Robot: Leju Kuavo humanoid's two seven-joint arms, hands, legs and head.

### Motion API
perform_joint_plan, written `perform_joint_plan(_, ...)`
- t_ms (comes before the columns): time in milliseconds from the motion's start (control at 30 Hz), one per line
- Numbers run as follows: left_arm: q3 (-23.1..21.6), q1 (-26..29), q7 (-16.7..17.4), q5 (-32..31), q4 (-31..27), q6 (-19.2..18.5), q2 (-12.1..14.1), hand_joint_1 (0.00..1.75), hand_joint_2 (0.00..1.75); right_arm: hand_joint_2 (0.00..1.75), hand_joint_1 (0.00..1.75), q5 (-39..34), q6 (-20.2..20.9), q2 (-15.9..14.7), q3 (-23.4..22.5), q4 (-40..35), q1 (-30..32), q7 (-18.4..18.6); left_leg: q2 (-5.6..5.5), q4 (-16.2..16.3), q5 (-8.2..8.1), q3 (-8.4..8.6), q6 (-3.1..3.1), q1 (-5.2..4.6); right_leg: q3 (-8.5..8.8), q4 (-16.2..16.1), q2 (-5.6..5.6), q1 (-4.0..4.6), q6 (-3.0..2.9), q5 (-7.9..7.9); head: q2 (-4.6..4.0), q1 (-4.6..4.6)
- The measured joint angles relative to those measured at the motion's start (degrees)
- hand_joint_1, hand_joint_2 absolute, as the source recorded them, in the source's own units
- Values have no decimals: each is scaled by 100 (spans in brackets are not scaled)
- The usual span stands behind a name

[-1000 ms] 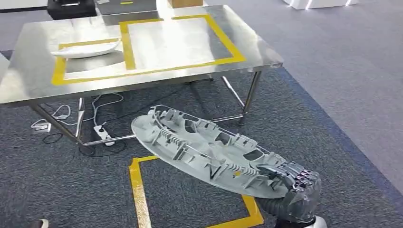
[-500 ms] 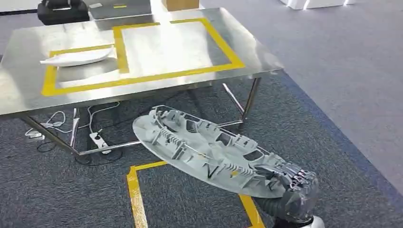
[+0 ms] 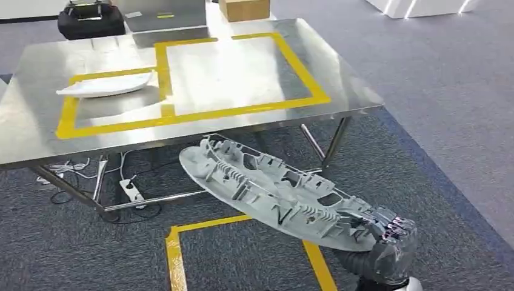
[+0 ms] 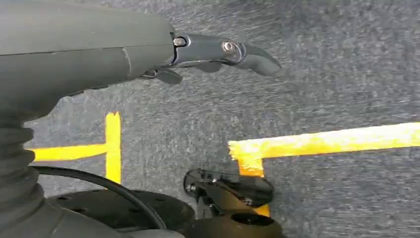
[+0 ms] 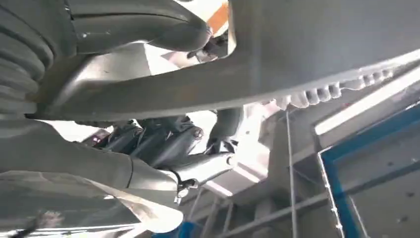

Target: Take the parts from the cabinet and place them on the table.

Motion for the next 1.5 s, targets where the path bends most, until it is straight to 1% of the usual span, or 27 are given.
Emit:
perform_joint_plan(67,0,-32,-4,-17,0,-2,9,0,175,175,175,-20,0,0,-13,-22,-20,-2,7,231,175,-63,-58,7,207,-87,20,-40,-84,26,2,-5)
perform_joint_plan(133,0,-53,-4,-22,0,-2,4,0,175,175,175,-20,0,0,-41,-59,-50,-2,20,1152,476,-604,-101,17,379,-164,2,-36,-134,-72,0,-66)
perform_joint_plan(200,0,-32,-4,-33,0,-2,11,0,175,175,175,-24,0,0,-53,-66,-56,-2,21,1697,-30,-1162,-145,18,585,-236,14,-34,-147,-204,0,-53)
perform_joint_plan(267,2,7,-4,-31,0,-4,11,0,175,175,175,-22,0,0,-68,-66,-56,-2,21,1665,-634,-1449,-127,14,799,-252,47,-29,-148,-357,0,-64)
perform_joint_plan(300,2,16,-4,-31,0,-4,11,0,175,175,175,-24,0,0,-74,-66,-55,-2,21,1510,-688,-1520,-102,8,901,-253,56,-17,-147,-437,0,-66)
perform_joint_plan(333,4,22,-4,-31,0,-4,13,0,175,175,175,-28,0,0,-77,-66,-52,-2,22,1209,-518,-1529,-52,-2,957,-256,59,6,-143,-528,0,-66)
perform_joint_plan(367,4,23,-4,-31,0,-4,13,0,175,175,175,-26,0,0,-77,-66,-55,-2,23,870,-159,-1511,13,-23,1042,-262,48,25,-141,-607,0,-68)
perform_joint_plan(400,4,31,-4,-31,0,-4,18,0,175,175,175,-33,0,0,-74,-66,-54,-2,28,447,527,-1484,139,-84,1130,-268,34,32,-147,-691,0,-70)
perform_joint_plan(433,7,43,-4,-31,0,-4,55,0,175,175,175,-35,0,0,-72,-61,-63,-2,-23,494,743,-1469,199,-129,1210,-263,54,66,-107,-754,0,-33)
perform_joint_plan(500,11,17,-4,-26,0,-4,37,0,175,175,175,-53,0,2,-68,-94,-69,-2,-57,353,636,-1341,208,-170,1374,-279,105,46,-42,-845,0,-59)
perform_joint_plan(567,11,-25,-9,-33,0,-4,48,0,175,175,175,-61,0,0,-66,-116,-84,-2,-51,274,677,-1252,229,-146,1427,-105,111,50,8,-735,0,-66)
perform_joint_plan(633,13,-55,-7,-35,0,0,44,0,175,175,175,-74,0,0,-66,-114,-98,-2,-41,209,737,-1074,234,-97,1265,181,81,61,32,-709,0,-66)
perform_joint_plan(700,13,-61,-7,-55,0,0,37,0,175,175,175,-94,0,0,-68,-109,-129,-2,-21,168,656,-962,271,-68,637,1040,48,47,80,-654,-2,-33)
perform_joint_plan(767,13,-27,-7,-96,0,2,20,0,175,175,175,-105,0,0,-70,-109,-107,-2,-17,157,571,-853,257,-37,120,1430,46,29,140,-1121,-2,-35)
perform_joint_plan(833,13,2,32,-109,0,4,17,0,175,175,175,-101,0,-13,-74,-112,-121,-2,-42,158,427,-695,227,6,-155,1282,40,-1,202,-1546,-2,-33)
perform_joint_plan(867,15,8,55,-122,0,4,17,0,175,175,175,-98,0,-22,-72,-116,-137,-2,-62,159,334,-590,201,32,-192,1029,33,-18,232,-1512,-2,-33)
perform_joint_plan(900,18,8,76,-155,0,2,17,0,175,175,175,-83,0,-39,-72,-135,-159,-2,-74,159,236,-467,171,60,-188,674,21,-40,256,-1202,-2,-31)
perform_joint_plan(967,20,12,81,-197,2,-13,24,0,175,175,175,-63,0,-105,-72,-190,-224,-2,-69,200,27,-302,84,38,-234,118,-94,-71,264,245,-2,-9)
perform_joint_plan(1000,20,13,81,-212,2,-20,26,0,175,175,175,-63,0,-139,-68,-214,-312,-2,-68,151,-11,-330,45,29,-144,162,-78,-41,128,63,-2,0)
perform_joint_plan(1033,20,-5,85,-219,2,-35,33,0,175,175,175,-64,0,-151,-72,-324,-354,-2,-45,92,-41,-298,7,32,-143,155,-21,-34,56,111,0,-44)
perform_joint_plan(1133,20,-41,83,-291,2,-63,48,0,175,175,175,-226,0,-230,-70,-525,-605,-2,-23,343,130,-319,-83,29,6,46,-5,-88,-46,32,0,-31)
perform_joint_plan(1200,17,-59,83,-380,2,-107,48,0,175,175,175,-416,7,-403,-39,-612,-989,66,2,1028,90,-723,-135,39,134,-14,-4,-92,-102,-32,0,-59)
perform_joint_plan(1300,-24,-71,89,-533,2,-181,59,0,175,175,175,-459,156,-950,170,-577,-1997,733,4,1766,-515,-1426,-160,41,248,-34,52,-89,-113,-127,0,-62)
perform_joint_plan(1367,-55,-69,92,-625,2,-230,68,0,175,175,175,-360,427,-1187,302,-389,-2755,1142,5,1473,-166,-1524,-125,37,359,-34,76,-74,-108,-197,0,-59)
perform_joint_plan(1433,-101,-83,92,-719,2,-280,74,0,175,175,175,-155,649,-1342,459,-43,-3581,1476,29,644,713,-1397,-23,7,477,-38,83,-55,-94,-256,0,-64)
perform_joint_plan(1467,-133,-84,92,-774,2,-306,87,0,175,175,175,-15,732,-1401,544,203,-3983,1636,85,462,877,-1368,32,-27,420,-64,74,-68,-85,-273,-2,-44)
perform_joint_plan(1500,-146,-97,90,-815,2,-321,94,0,175,175,175,136,765,-1420,613,418,-4285,1741,106,532,598,-1465,41,-59,517,-67,80,-51,-55,-263,-2,-44)
